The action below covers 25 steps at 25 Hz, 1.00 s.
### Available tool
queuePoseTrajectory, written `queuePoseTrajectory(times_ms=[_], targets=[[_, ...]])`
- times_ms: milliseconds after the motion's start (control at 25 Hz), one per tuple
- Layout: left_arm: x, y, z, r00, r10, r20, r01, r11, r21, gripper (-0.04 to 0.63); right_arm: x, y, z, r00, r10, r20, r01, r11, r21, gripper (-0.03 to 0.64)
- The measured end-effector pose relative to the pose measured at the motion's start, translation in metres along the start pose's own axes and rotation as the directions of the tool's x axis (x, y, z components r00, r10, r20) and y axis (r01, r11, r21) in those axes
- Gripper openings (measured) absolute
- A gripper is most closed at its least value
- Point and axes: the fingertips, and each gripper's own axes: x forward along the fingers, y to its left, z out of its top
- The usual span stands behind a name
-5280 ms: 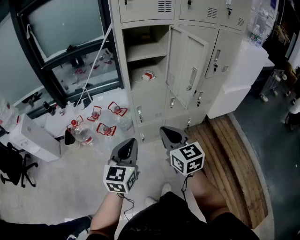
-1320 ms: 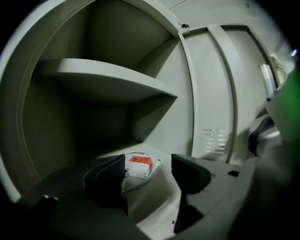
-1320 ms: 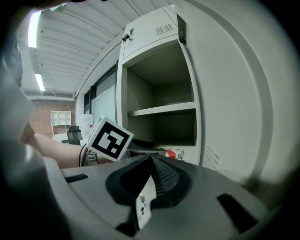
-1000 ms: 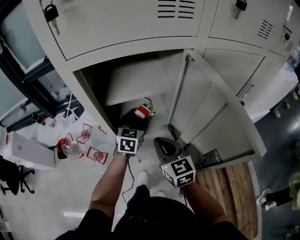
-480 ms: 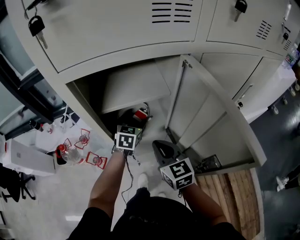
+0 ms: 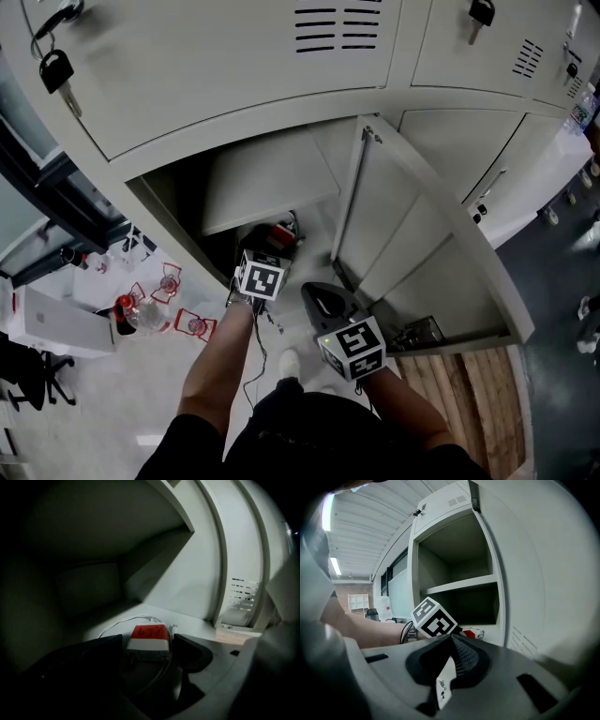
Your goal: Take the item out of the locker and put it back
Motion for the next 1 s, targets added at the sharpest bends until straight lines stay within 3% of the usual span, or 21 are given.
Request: queuePoseTrajectory(times_ms=[360,720,880,1000], targets=[[0.004,0.001,-0.004,0.999,-0.009,-0.037,0.009,1.000,0.005,0.327,-0.005,-0.002,-0.006,1.000,-0.002,-0.007,0.002,1.000,0.011,0.000],[0.000,0.000,0.000,1.000,0.016,-0.006,-0.016,0.999,0.038,0.287,-0.007,0.008,-0.008,1.000,0.021,-0.014,-0.021,1.000,-0.004,0.000],[-0.006,-0.004,-0.005,0.999,0.021,-0.024,-0.021,1.000,0.003,0.282,-0.010,0.012,-0.008,0.999,0.030,-0.013,-0.030,0.999,-0.011,0.000],[-0.014,-0.007,-0.003,0.999,0.040,0.010,-0.039,0.999,-0.013,0.281,-0.014,0.017,-0.009,0.999,0.039,-0.011,-0.039,0.999,-0.017,0.000]])
